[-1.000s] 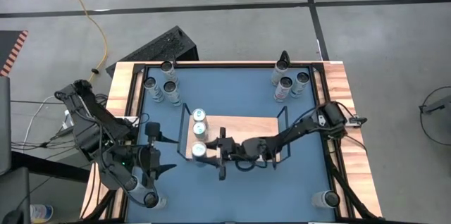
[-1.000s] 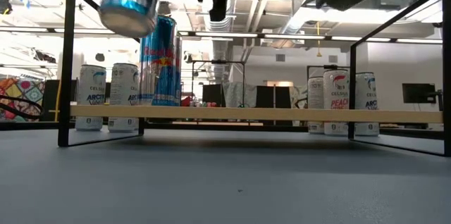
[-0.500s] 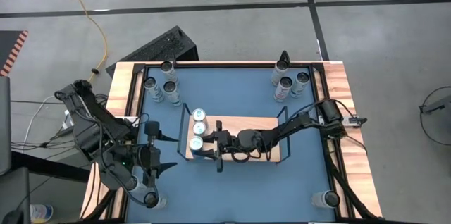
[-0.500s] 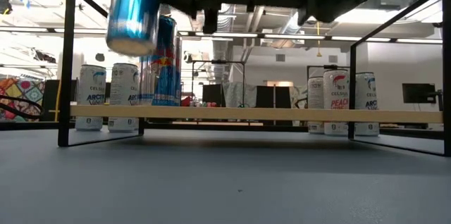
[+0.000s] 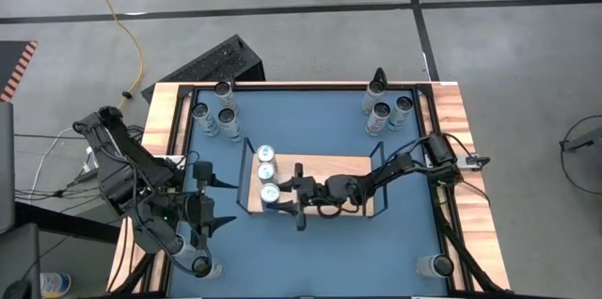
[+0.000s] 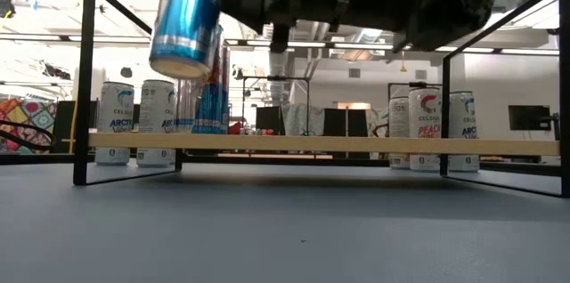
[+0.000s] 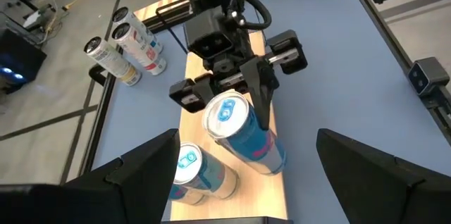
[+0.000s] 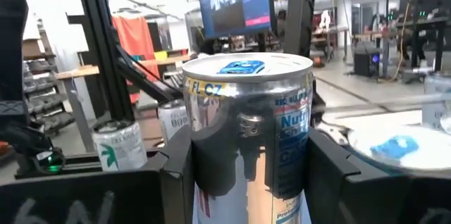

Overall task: Place canned beverage on shelf
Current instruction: Put the blue soda can on the shelf aligned with the other blue soda cans

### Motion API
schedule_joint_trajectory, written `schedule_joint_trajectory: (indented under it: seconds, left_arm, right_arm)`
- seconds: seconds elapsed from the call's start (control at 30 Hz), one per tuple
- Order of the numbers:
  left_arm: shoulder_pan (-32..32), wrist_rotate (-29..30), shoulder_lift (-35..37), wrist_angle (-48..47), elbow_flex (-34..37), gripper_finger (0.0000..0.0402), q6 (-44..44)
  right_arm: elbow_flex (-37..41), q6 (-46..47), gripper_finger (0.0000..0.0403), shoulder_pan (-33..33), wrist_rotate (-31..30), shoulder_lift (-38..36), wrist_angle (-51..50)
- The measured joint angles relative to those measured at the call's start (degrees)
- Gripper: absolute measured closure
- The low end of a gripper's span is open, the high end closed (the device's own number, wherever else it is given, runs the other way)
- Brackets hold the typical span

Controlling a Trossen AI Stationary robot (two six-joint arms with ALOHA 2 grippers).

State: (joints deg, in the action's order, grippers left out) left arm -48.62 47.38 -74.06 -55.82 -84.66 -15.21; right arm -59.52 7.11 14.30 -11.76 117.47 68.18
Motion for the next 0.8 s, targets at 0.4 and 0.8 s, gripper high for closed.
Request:
schedule_joint_trajectory:
  seconds: [0.4, 0.8]
  left_arm:
    - [0.00, 2.23, 0.00, 0.01, 0.00, 0.0081, 0.75]
    - [0.00, 2.57, -0.02, -0.19, 0.02, 0.0081, 0.55]
  right_arm:
    - [0.04, -0.03, 0.0233, -1.70, 3.01, 0.02, -0.99]
    - [-2.48, 1.17, 0.0233, -1.73, 4.21, 4.91, 1.19]
